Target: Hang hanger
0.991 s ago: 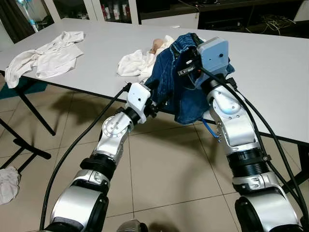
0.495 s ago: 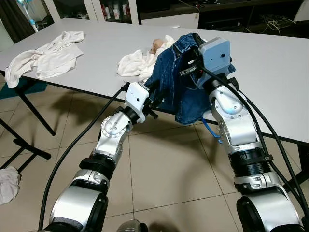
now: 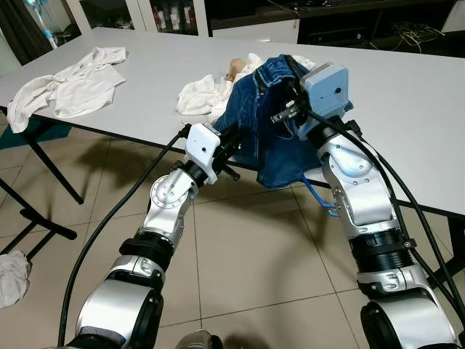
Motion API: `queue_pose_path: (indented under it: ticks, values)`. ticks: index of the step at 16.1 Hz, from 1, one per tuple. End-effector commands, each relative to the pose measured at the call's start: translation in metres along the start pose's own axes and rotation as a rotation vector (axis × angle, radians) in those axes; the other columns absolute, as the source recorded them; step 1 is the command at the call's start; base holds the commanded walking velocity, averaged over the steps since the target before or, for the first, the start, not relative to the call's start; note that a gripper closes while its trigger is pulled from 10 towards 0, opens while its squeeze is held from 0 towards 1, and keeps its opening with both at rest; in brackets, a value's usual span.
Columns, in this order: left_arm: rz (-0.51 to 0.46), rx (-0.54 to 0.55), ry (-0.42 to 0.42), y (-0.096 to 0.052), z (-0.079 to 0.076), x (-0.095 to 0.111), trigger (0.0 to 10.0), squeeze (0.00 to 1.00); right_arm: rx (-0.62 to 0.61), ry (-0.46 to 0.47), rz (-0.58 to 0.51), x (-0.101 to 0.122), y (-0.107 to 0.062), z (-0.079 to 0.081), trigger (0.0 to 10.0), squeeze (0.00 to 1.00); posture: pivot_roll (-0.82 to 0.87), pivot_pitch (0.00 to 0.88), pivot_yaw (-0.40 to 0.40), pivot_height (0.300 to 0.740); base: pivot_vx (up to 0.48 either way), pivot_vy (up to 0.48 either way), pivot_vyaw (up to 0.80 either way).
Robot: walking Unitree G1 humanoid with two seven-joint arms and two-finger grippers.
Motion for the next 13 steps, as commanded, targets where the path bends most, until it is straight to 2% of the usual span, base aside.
queue_pose_path:
  ticks: [1,8,10,11,13]
  values:
    - [-0.031,0.015,0.017,0.004,0.007,0.009,0.0,0.00,0.039,0.004,-0.036,0.007,-0.001,0.008,10.0,0.00,-0.07,0.000,0.124,0.740,0.000,0.000,0.00]
    - [-0.052,0.036,0.027,0.004,0.010,0.013,0.0,0.00,0.033,-0.031,-0.038,0.006,-0.002,0.004,10.0,0.00,-0.07,0.000,0.125,0.740,0.000,0.000,0.00]
    - [-0.035,0.072,0.040,0.005,0.015,0.011,0.0,0.00,0.013,-0.042,-0.034,0.003,0.001,0.002,10.0,0.00,-0.08,0.000,0.126,0.740,0.000,0.000,0.00]
    - [-0.024,0.094,0.042,0.005,0.017,0.010,10.0,0.00,0.005,-0.050,-0.033,0.002,0.003,0.003,10.0,0.00,-0.07,0.000,0.124,0.740,0.000,0.000,0.00]
    - [-0.029,0.109,0.040,0.006,0.019,0.011,10.0,0.00,-0.004,-0.059,-0.037,0.001,0.006,0.003,10.0,0.00,-0.07,0.000,0.121,0.740,0.000,0.000,0.00]
Point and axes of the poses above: a point about 5 cm out from each wrist's last joint towards the gripper, its own y axis pointing out of the wrist towards the gripper, its own x axis along the axis of the wrist's last joint, z = x × y, the point moved 5 cm from there along y, pointing out of the wrist towards the gripper, and after that the axes turned 3 degrees about -y, right-handed, at the moved point
